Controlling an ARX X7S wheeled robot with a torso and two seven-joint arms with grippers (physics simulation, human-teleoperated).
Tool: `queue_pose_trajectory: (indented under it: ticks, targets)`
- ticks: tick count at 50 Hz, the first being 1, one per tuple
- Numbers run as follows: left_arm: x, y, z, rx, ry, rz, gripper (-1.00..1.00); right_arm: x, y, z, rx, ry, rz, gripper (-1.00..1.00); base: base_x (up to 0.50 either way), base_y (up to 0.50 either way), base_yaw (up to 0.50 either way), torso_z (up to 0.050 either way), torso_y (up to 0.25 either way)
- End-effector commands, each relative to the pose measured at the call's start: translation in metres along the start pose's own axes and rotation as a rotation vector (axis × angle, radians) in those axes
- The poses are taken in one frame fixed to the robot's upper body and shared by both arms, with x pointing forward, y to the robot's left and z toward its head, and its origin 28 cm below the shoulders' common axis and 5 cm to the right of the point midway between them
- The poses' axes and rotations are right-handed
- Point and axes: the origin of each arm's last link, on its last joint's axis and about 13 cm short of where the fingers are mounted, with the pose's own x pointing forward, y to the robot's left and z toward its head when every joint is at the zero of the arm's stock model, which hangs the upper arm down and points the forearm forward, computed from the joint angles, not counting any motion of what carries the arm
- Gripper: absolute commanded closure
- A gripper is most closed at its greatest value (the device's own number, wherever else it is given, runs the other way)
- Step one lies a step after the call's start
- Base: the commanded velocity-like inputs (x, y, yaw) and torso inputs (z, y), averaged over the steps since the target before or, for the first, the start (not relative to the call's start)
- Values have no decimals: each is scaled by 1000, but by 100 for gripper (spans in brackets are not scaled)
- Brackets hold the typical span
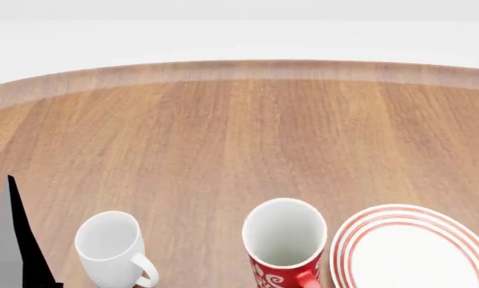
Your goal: Pick up the red mug and put it on the plate
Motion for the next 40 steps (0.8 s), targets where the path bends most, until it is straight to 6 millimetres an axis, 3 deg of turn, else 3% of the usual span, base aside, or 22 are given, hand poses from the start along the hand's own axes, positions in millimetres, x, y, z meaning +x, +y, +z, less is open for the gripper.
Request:
queue_pose_trajectory:
  ticks: [1, 31, 40]
  targets:
    - [-1, 1, 1, 0, -2, 4, -100, 11, -10, 12, -12, 10, -56, 100, 0, 0, 0, 0, 0]
    - [-1, 1, 2, 2, -5, 4, -100, 34, -32, 44, -24, 4, -200, 100, 0, 0, 0, 0, 0]
    - [0, 1, 1, 0, -2, 3, -100, 37, -36, 43, -13, -25, -279, 100, 0, 0, 0, 0, 0]
